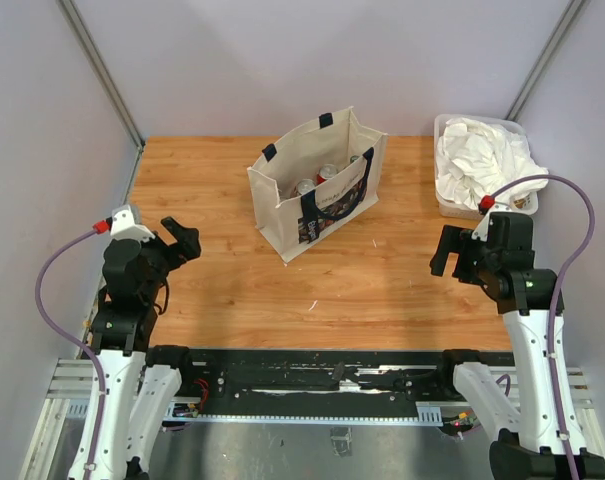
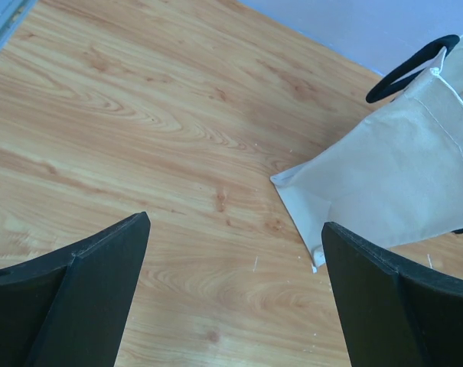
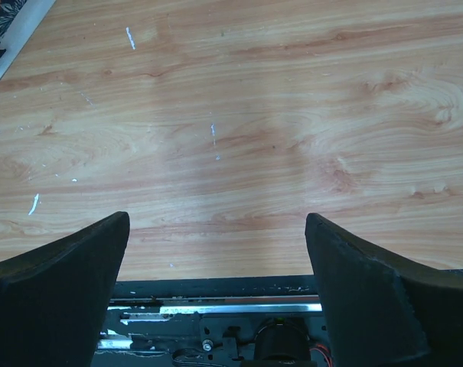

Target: Take the beverage out of the canvas bag

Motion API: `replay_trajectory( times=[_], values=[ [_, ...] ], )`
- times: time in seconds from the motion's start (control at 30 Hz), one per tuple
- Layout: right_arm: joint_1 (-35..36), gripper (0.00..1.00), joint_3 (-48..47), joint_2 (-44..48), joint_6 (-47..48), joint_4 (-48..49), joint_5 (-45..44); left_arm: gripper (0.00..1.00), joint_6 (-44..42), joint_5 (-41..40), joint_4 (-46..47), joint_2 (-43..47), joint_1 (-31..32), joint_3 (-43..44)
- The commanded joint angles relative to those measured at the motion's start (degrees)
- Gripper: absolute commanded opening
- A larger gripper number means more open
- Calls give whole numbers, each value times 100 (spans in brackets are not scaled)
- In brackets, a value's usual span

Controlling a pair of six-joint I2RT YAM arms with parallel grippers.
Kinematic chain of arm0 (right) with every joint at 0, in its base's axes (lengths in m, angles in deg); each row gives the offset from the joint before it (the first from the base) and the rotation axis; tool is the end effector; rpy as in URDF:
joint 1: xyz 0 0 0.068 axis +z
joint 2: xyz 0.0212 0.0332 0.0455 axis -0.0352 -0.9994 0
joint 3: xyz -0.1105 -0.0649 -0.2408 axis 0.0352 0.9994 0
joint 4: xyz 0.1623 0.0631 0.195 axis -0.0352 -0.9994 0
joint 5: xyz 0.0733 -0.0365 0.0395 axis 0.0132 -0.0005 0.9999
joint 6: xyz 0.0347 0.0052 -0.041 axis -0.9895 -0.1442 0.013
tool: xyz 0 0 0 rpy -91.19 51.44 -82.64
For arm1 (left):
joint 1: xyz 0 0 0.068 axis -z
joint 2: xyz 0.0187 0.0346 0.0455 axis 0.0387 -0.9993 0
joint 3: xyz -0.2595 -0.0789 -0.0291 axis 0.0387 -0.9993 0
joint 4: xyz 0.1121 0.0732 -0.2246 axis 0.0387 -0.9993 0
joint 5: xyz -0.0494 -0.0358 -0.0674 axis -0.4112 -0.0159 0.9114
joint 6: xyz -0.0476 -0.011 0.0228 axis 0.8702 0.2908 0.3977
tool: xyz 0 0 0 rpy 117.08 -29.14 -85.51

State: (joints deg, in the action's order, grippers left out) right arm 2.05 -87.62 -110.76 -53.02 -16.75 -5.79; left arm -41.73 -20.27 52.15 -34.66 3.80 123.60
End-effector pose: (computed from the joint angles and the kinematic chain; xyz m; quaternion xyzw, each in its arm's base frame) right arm 0.1400 0.0030 0.3450 0.0967 0.9030 0.0877 0.4094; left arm 0.1203 0.0000 0.3219 -0.1740 0.7715 -0.0928 0.6048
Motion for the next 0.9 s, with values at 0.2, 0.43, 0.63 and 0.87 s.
replay_trajectory(
  times=[0.2, 0.43, 0.63, 0.87],
  values=[
    [111, 98, 65, 125, 40, 58, -107, 100, -1, 229, 134, -144, -27, 33],
    [111, 98, 151, 117, 34, 497, 184, 100, -7, 518, 259, -394, -27, 157],
    [111, 97, -384, -317, 105, 819, 503, 100, 21, 1075, 613, -1025, -27, 467],
    [1159, 61, -1146, -880, 164, 1215, 10, 100, 141, 1748, 1096, -1680, 101, 989]
  ],
)
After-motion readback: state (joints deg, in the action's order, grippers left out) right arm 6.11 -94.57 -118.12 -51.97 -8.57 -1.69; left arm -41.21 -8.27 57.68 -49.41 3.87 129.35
